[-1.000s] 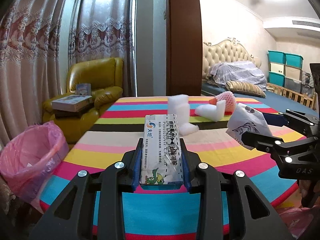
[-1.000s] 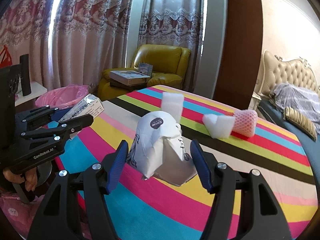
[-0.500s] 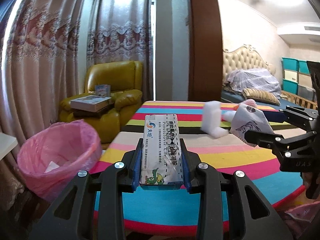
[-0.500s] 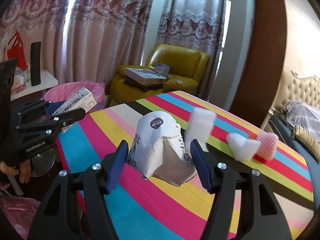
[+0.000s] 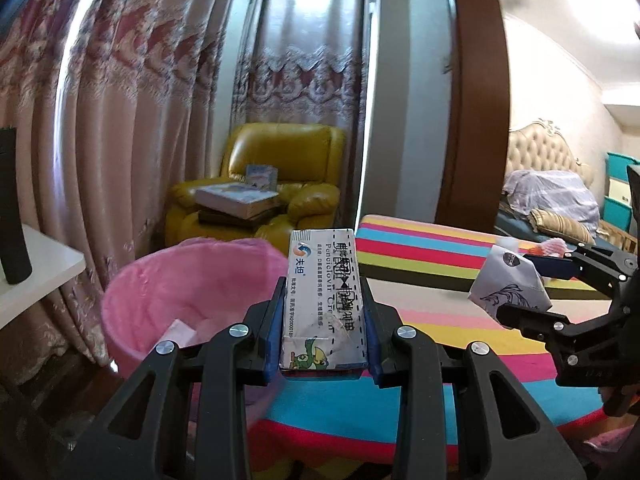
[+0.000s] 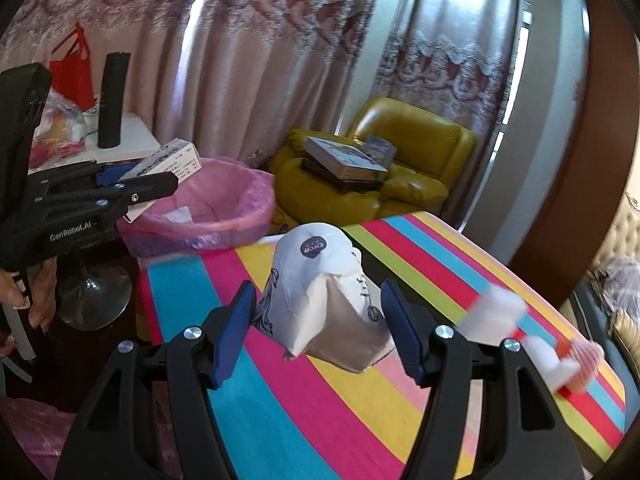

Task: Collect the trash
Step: 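Carry the printed box and paper cup over the pink wastebasket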

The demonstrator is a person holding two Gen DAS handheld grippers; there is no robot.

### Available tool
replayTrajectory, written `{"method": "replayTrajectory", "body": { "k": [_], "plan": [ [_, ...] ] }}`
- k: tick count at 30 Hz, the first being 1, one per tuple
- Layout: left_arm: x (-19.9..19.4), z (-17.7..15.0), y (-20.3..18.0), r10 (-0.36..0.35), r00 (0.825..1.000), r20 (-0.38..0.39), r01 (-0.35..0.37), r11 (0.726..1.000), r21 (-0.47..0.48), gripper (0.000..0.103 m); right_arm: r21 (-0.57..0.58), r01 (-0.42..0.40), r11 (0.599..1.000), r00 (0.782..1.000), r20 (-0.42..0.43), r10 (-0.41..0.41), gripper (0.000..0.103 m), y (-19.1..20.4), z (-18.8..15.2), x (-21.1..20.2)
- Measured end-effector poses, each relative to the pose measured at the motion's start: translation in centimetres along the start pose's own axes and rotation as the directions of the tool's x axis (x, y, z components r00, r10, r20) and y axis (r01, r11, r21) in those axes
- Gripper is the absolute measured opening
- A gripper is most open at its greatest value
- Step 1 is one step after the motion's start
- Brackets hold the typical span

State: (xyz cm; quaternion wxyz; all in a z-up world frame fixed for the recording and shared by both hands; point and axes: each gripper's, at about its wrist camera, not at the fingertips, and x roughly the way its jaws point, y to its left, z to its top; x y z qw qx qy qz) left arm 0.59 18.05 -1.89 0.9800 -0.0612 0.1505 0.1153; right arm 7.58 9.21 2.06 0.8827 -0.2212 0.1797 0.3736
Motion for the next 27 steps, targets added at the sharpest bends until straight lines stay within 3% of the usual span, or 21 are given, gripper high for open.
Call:
{"method": "replayTrajectory", "body": {
  "k": [6,8,15,17,19,21,23,27],
  "plan": [
    [1.6,0.2,4.9,0.049,0.997,-0.063,-0.053,0.997,-0.065,0.033,0.004,-0.105,0.995,0.994,0.014,0.105,0.061,1.7,3.6,3.5],
    [2.5,0.1,6.5,0.065,0.993,-0.099,-0.072,0.995,-0.075,0.033,0.0,-0.128,0.992,0.992,0.018,0.128,0.045,2.3,4.9,4.6],
    [5.4,0.1,11.2,0.122,0.98,-0.159,-0.145,0.98,-0.136,0.033,-0.002,-0.188,0.982,0.982,0.018,0.188,0.038,4.3,10.1,10.2],
    [5.9,0.1,11.7,0.122,0.978,-0.171,-0.148,0.978,-0.149,0.033,0.0,-0.166,0.986,0.986,0.027,0.166,0.042,4.1,11.4,11.2],
    [5.9,0.0,11.6,0.122,0.978,-0.172,-0.146,0.979,-0.139,0.033,0.082,-0.191,0.978,0.981,0.031,0.189,0.055,2.4,11.8,11.1],
    [5.9,-0.1,11.3,0.116,0.979,-0.169,-0.139,0.982,-0.13,0.033,0.104,-0.164,0.981,0.986,0.041,0.16,0.067,0.8,11.2,10.4],
    [6.2,-0.4,11.0,0.106,0.979,-0.175,-0.129,0.984,-0.126,0.033,0.108,-0.123,0.987,0.992,0.009,0.122,0.069,-0.7,9.6,9.7],
    [7.0,-0.7,10.8,0.097,0.978,-0.187,-0.123,0.983,-0.137,0.033,0.164,-0.106,0.981,0.99,-0.079,0.121,0.075,-2.3,6.4,10.3]
  ]
}}
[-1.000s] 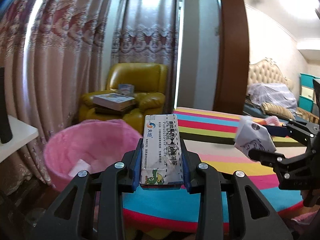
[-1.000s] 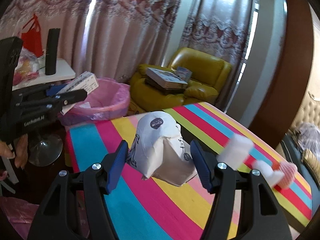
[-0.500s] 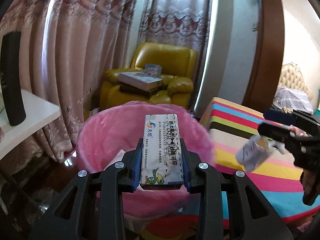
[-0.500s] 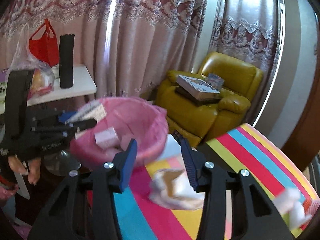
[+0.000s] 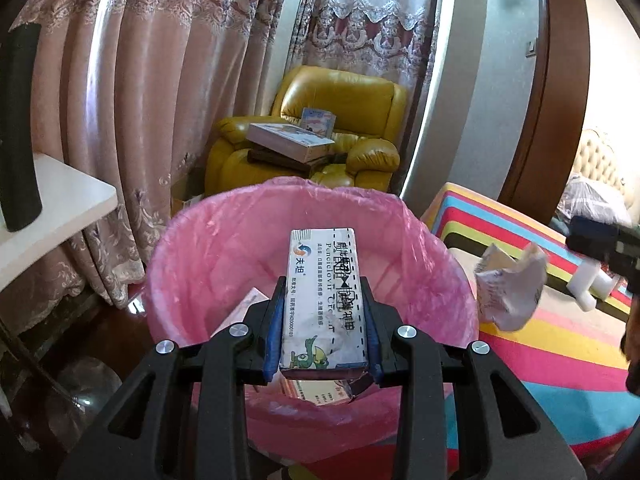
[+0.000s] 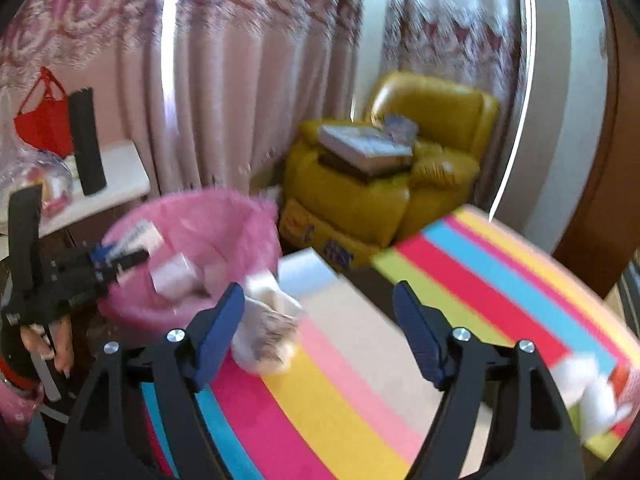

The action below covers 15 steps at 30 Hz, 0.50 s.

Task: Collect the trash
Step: 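Open both tools to drop the box and cup into the wastebasket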

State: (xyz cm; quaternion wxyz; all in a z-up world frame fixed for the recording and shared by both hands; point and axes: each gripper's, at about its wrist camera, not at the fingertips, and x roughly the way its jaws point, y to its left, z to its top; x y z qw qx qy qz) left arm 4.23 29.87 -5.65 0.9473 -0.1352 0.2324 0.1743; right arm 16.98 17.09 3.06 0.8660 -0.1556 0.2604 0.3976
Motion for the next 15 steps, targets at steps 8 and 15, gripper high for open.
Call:
{"method": "replayTrajectory", "body": {
  "k": [8,15],
  "plan": [
    [-0.4,-0.6,-0.5,0.004,1.0,-0.003,-0.004,1.0,0.013,0.033,-0.007,-0.121,0.993,0.99,-0.073,0.121,0.076,2.9,-2.4,2.8],
    [-0.5,-0.8,0.6,0.013,1.0,0.0,-0.013,1.0,-0.006,0.033,-0.119,-0.145,0.982,0.98,-0.151,0.126,0.045,5.8,-4.1,3.6]
  ]
}}
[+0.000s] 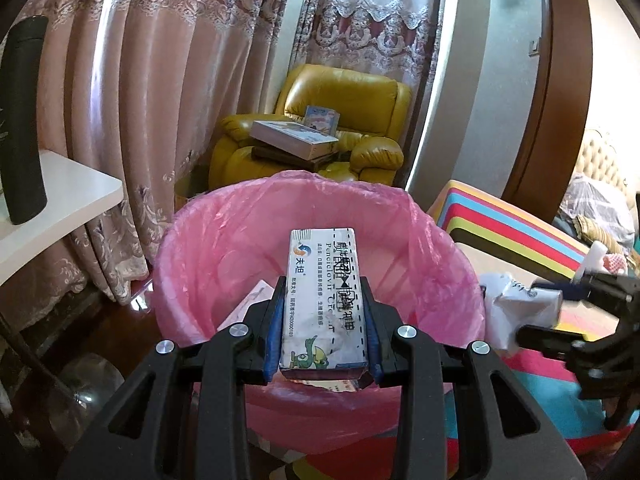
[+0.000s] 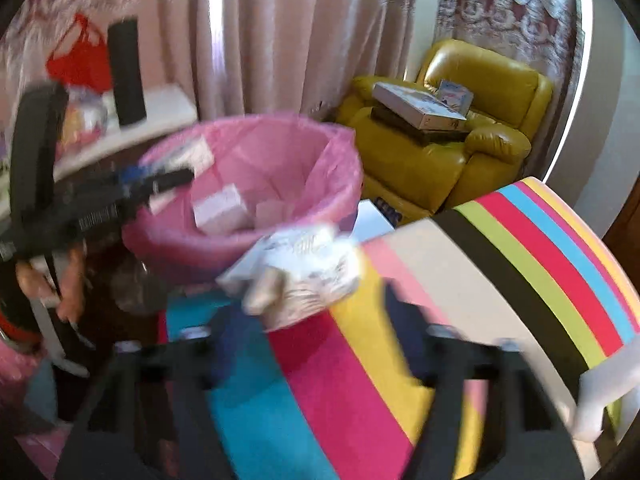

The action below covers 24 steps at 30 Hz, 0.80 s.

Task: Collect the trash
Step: 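Open both tools to drop the box and cup into the wastebasket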

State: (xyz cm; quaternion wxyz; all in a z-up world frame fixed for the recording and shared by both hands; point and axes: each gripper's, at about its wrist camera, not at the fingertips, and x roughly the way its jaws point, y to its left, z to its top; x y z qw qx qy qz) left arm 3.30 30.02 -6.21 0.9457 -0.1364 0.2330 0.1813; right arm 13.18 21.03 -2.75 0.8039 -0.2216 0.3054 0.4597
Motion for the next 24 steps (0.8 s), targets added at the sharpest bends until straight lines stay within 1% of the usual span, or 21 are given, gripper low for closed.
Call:
{"method": "replayTrajectory", "body": {
  "k": [1,6,8,11,17,18,20,21,22,24],
  "plan": [
    [-0.1,0.0,0.1,-0.002,1.0,0.001,0.002,1.0,-0.005,0.033,0.004,0.0,1.0,1.0,-0.012,0.0,0.045,0.0,-0.1,0.2],
    [-0.1,0.0,0.0,-0.006,1.0,-0.001,0.006,1.0,-0.007,0.033,0.034,-0.022,0.999,1.0,0.005,0.022,0.046,-0.4,-0.1,0.0],
    [-0.1,0.0,-0.1,-0.004,1.0,0.0,0.004,1.0,-0.003,0.033,0.025,-0.013,1.0,1.0,0.006,0.012,0.045,-0.5,0.0,0.1],
    [-0.1,0.0,-0.3,-0.007,1.0,-0.002,0.007,1.0,-0.004,0.033,0.007,0.017,1.0,1.0,0.018,-0.017,0.039,-0.2,0.0,-0.1],
    [0.0,-0.1,-0.5,-0.01,1.0,-0.004,0.01,1.0,0.007,0.033,0.002,0.021,1.0,0.999,0.029,-0.021,0.034,-0.2,-0.4,-0.8],
    [0.0,-0.1,-0.5,-0.01,1.0,-0.004,0.011,1.0,0.007,0.033,0.006,0.021,1.0,0.999,0.034,-0.021,0.032,-0.3,-0.5,-1.0],
    [0.0,0.0,-0.6,-0.013,1.0,-0.003,0.013,1.0,0.006,0.033,0.02,0.033,0.999,0.998,0.052,-0.034,0.023,-0.6,-0.6,-1.6],
    [0.0,0.0,-0.6,-0.012,1.0,-0.002,0.012,1.0,0.008,0.033,0.028,0.029,0.999,0.998,0.054,-0.031,0.021,-0.8,-0.7,-1.8],
    [0.0,0.0,-0.6,-0.012,1.0,-0.002,0.012,1.0,0.01,0.033,0.031,0.023,0.999,0.998,0.052,-0.025,0.021,-0.9,-0.8,-1.9],
    [0.2,0.1,-0.6,-0.011,1.0,-0.006,0.011,1.0,0.014,0.033,0.021,0.038,0.999,0.998,0.05,-0.039,0.02,-0.9,-0.9,-2.0]
  ]
}}
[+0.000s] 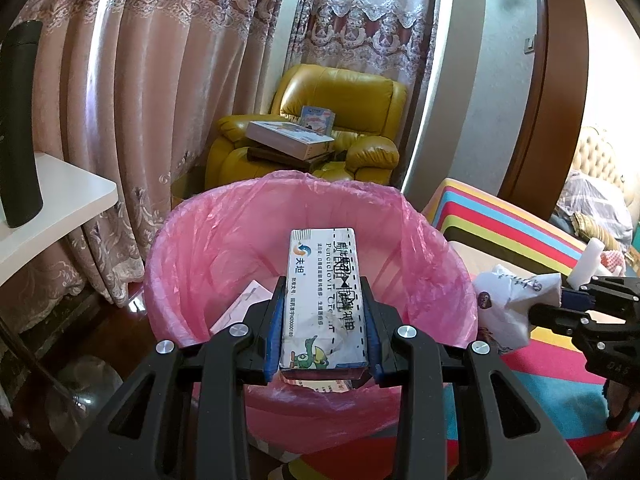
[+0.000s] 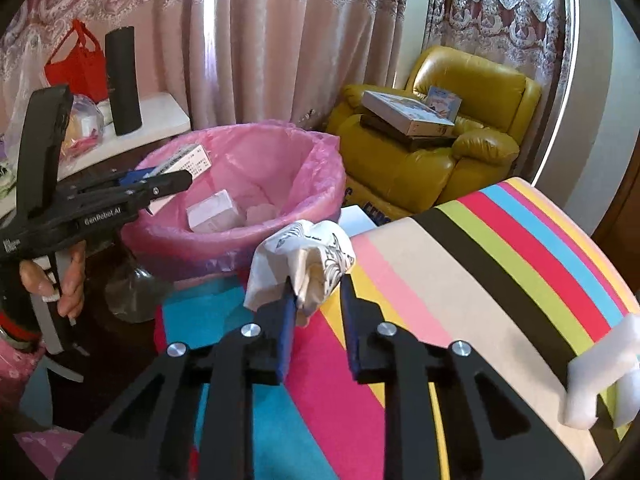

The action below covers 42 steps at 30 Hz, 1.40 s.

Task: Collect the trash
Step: 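Open both tools to drop the box and cup into the wastebasket, then move both tools back over the bed toward the foam pieces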

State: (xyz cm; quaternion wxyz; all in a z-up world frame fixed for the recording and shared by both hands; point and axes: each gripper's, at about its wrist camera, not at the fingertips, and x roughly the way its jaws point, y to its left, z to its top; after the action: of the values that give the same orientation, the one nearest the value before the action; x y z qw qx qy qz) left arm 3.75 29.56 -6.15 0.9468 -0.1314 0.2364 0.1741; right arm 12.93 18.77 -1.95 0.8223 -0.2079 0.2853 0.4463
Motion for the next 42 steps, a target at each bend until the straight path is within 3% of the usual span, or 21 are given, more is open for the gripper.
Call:
{"method": "replayTrajectory", "body": {
  "k": [4,9,18,19,20,21,22,23,29,31,37,42],
  "plan": [
    [0.1,0.0,0.0,-0.002,1.0,-0.001,0.002,1.0,-0.003,0.033,-0.011,0.031,0.999,1.0,0.002,-0.031,0.019,0.3,-0.1,-0.1],
    [0.0,0.2,0.1,-0.003,1.0,0.011,0.003,1.0,0.004,0.033,-0.019,0.032,0.999,0.997,0.064,-0.031,0.019,0.7,0.6,-1.6],
    [-0.4,0.8,1.2,0.04,0.999,0.03,-0.039,0.999,-0.027,0.036,-0.068,-0.004,0.998,0.992,0.125,0.013,0.021,2.3,5.2,-0.6],
    [-0.7,0.9,1.5,0.044,0.998,0.035,-0.043,0.999,-0.03,0.04,-0.072,-0.022,0.997,0.992,0.123,0.031,0.022,2.5,5.8,0.1],
    [-1.1,0.9,1.7,0.058,0.997,0.043,-0.056,0.998,-0.033,0.058,-0.072,-0.052,0.996,0.992,0.115,0.06,0.023,2.7,6.2,0.8],
    [-1.5,1.0,1.9,0.07,0.996,0.054,-0.068,0.997,-0.037,0.068,-0.07,-0.074,0.995,0.991,0.109,0.082,0.028,2.8,6.6,1.4],
    [-2.1,1.1,2.2,0.078,0.994,0.076,-0.075,0.996,-0.045,0.08,-0.07,-0.087,0.994,0.99,0.103,0.094,0.045,3.0,6.8,1.9],
    [-2.7,1.1,2.5,0.095,0.991,0.099,-0.09,0.994,-0.056,0.08,-0.071,-0.087,0.994,0.99,0.103,0.094,0.051,3.2,7.0,2.2],
    [-3.7,1.7,2.8,0.156,0.981,0.119,-0.151,0.987,-0.048,0.087,-0.066,-0.07,0.995,0.99,0.117,0.077,0.05,3.2,6.2,1.1],
    [-3.7,1.9,2.4,0.154,0.981,0.12,-0.15,0.988,-0.043,0.089,-0.061,-0.049,0.997,0.991,0.124,0.056,0.055,2.5,5.4,0.0],
    [-3.1,2.6,-0.9,0.112,0.987,0.118,-0.113,0.994,-0.003,0.089,0.015,0.031,0.999,0.989,0.144,-0.033,0.068,-2.0,2.1,-4.5],
    [-2.1,2.8,-5.8,0.043,0.995,0.085,-0.05,0.996,0.075,0.089,0.111,0.127,0.986,0.979,0.143,-0.142,0.079,-7.0,-1.9,-8.4]
  ]
}}
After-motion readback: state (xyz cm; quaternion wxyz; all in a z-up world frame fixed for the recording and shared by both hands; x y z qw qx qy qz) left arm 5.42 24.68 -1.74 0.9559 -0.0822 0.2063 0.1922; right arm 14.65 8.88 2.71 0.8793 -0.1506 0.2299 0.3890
